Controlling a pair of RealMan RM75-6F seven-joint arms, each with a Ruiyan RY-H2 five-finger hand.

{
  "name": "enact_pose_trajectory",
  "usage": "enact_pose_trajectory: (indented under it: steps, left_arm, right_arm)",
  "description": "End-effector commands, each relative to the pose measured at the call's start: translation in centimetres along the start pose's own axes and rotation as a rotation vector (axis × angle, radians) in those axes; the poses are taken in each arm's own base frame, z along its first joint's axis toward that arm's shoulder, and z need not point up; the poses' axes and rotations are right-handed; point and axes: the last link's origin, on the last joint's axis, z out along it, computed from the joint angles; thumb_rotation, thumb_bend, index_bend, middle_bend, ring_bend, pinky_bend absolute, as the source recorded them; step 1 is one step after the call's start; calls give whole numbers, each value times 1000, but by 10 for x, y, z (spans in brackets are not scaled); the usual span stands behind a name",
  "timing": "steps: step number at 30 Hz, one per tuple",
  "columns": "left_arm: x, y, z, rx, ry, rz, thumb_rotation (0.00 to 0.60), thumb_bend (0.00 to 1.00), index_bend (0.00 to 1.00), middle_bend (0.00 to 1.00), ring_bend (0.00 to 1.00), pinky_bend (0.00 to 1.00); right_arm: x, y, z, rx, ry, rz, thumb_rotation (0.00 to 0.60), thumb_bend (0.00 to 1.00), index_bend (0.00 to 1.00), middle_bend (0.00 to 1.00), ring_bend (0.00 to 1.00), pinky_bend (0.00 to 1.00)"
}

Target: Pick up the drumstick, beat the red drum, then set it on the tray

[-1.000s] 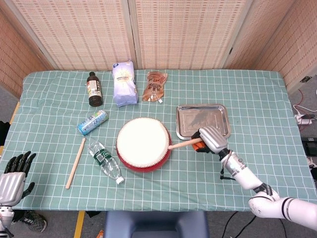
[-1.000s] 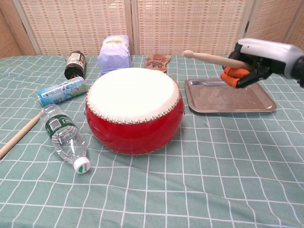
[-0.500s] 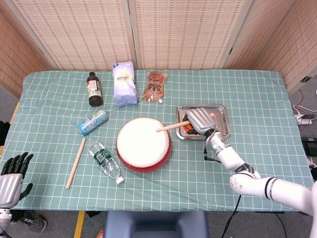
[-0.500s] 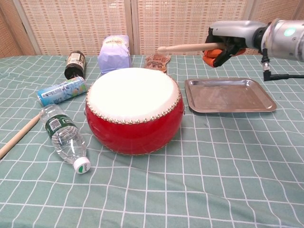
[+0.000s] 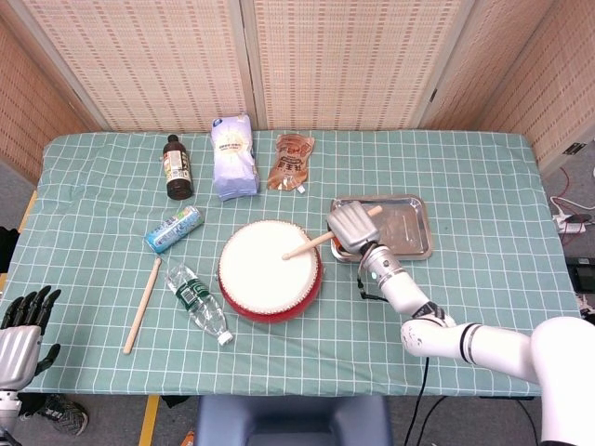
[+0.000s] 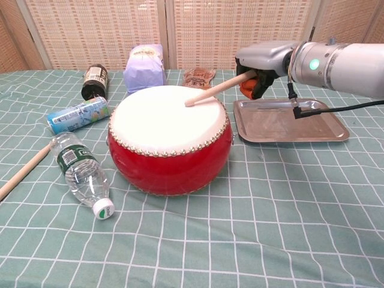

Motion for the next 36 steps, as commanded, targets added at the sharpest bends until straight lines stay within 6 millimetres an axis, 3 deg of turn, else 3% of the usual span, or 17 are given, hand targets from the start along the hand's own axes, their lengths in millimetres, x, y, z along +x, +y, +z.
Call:
enact_pose_trajectory:
  steps: [1,5,7,11,17,20,23,27,32,36]
  left_arm:
    - [-1,-1,0,1,0,-3,600,268,0,0,0,21]
    - [-1,-2,0,5,-2,-2,600,267,0,0,0,21]
    - [-1,-2,-1,3,-1,-1,600,267,0,0,0,21]
    - [-1,-1,0,0,1,-3,600,268,0,0,0,21]
    - [-1,-2,-1,4,0,-1,600,267,0,0,0,21]
    - [-1,-2,-1,6,-2,-2,600,267,0,0,0,21]
    - [-2,-1,-1,3,-7,-3,600,267,0,0,0,21]
    - [-2,-1,0,4,-7,-1,600,266,0,0,0,21]
    - [-2,0,1,0,-3,-1,600,266,0,0,0,21]
    - [-2,0,0,-2,-5,1,600,266,0,0,0,21]
  right_arm:
    - [5,-9,1,-9,50,53,600,1000,1000,1000,1000,1000]
    - [17,-10,-3,4,136,274,600,1000,1000,1000,1000,1000]
    - [18,-7,-4,11,140,277,600,1000,1000,1000,1000,1000]
    - [12,-8,-4,32,100,187,600,1000,1000,1000,1000,1000]
    - [-5,-10,0,18,43,-92,600,1000,1000,1000,1000,1000]
    - [-9,-12,1,1,10,-119,600,1000,1000,1000,1000,1000]
    - [0,-19,1,-5,62,-24,600,1000,1000,1000,1000,1000]
    - [22,-21,-5,29,207,293,600,1000,1000,1000,1000,1000]
    - [22,-14,-9,59,208,315,600,1000,1000,1000,1000,1000]
    - [8,-12,-8,60,135,227,600,1000,1000,1000,1000,1000]
